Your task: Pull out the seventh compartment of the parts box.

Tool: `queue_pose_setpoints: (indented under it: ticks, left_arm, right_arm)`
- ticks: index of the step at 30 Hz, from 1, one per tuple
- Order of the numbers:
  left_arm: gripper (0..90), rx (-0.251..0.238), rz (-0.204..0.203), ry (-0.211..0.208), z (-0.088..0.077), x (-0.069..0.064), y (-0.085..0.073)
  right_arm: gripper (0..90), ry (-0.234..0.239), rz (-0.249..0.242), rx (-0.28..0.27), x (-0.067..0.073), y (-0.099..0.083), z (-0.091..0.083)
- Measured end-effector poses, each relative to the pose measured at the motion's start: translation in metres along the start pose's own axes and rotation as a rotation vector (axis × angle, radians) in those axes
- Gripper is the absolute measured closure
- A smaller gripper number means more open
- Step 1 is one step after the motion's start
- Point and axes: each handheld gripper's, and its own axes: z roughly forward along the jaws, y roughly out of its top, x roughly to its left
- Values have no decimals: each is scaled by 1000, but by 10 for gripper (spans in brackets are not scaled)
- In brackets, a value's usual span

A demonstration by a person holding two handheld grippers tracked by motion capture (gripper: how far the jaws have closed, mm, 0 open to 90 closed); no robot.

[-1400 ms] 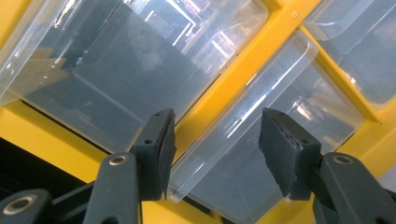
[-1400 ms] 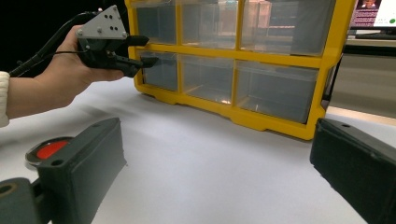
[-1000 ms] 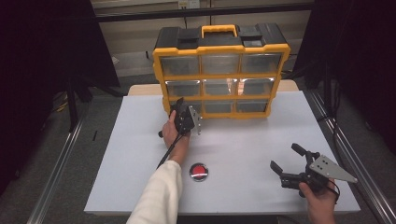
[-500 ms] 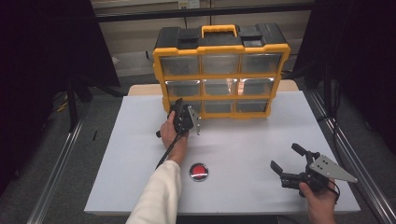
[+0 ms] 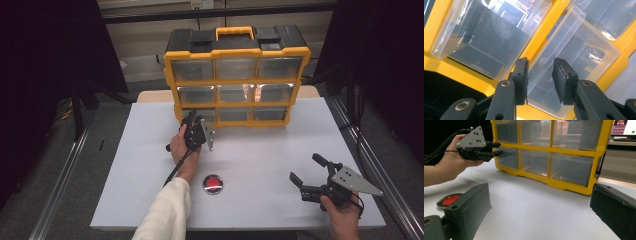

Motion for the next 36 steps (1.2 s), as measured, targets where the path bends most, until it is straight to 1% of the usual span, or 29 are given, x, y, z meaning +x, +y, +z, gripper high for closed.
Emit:
queue_pose_setpoints:
  ticks: [1,2,5,7,8,9,10,11,12,13,14,15,16,17,18,19,21,22,23,24,25,26,27,28,30,31,33,36]
  left_arm:
    - [652,-10,11,6,-1,1,0]
    - [652,0,6,-1,-3,0,0]
    - [651,-16,8,8,-5,0,0]
    - [651,-8,-5,-2,-6,-1,0]
    - [650,-9,-4,2,-7,-1,0]
    - [650,1,4,7,-9,0,0]
    - [650,-9,2,5,-8,-1,0]
    - [649,-4,3,11,-10,-1,0]
    - [649,-8,-1,3,-10,-1,0]
    - [649,-12,-6,5,-11,-2,-1]
    - [649,-9,1,7,-12,-2,-1]
    - [649,1,20,8,-14,0,-1]
    - [648,-8,0,1,-14,-2,-1]
    - [648,-22,10,11,-13,-1,-1]
    - [648,-17,2,3,-14,-2,-1]
    - [649,-15,-2,4,-15,-2,-1]
    - [648,-17,7,13,-16,-2,-1]
    - [648,-30,1,18,-16,-3,-1]
    - [648,-22,3,10,-17,-3,-2]
    - [648,-22,-1,12,-17,-4,-2]
    - [648,-24,12,16,-18,-3,-2]
    - [649,-27,9,22,-19,-3,-2]
    - [649,-36,6,20,-19,-4,-2]
    - [648,-23,13,18,-20,-3,-2]
    - [649,-30,12,14,-20,-4,-2]
    - [648,-24,16,13,-21,-3,-2]
    - [648,-30,16,21,-22,-4,-1]
    - [646,-32,14,11,-23,-4,-1]
  right_arm:
    - [24,-1,2,-3,0,0,0]
    - [24,-1,1,-3,0,0,0]
    - [24,-5,6,-3,1,0,0]
    - [24,-1,2,-2,0,0,0]
    - [24,-3,2,-1,0,0,0]
    - [24,-5,4,-1,0,0,0]
    - [24,-4,4,-3,1,0,0]
    - [24,-4,2,-1,0,0,0]
    - [24,-4,2,-1,0,0,0]
    - [24,-4,6,-4,1,0,0]
    - [24,-4,3,-1,0,0,0]
    - [24,-6,6,-2,1,0,0]
    - [24,-6,5,-2,1,0,0]
    - [24,0,1,1,0,0,0]
    - [24,0,2,0,0,0,0]
    - [24,-1,3,0,1,0,0]
    - [24,-3,7,-2,1,0,0]
    - [24,-4,6,-2,1,0,0]
    - [24,0,0,1,1,0,0]
    - [24,0,1,1,1,0,0]
    - [24,0,1,1,1,0,0]
    - [24,1,1,1,1,0,0]
    - [24,2,3,-1,0,0,0]
    - [23,1,3,-1,0,0,0]
    - [24,0,1,0,1,0,0]
    - [23,1,1,1,1,0,0]
    - [23,1,-1,0,1,0,0]
    - [23,2,1,-1,0,0,0]
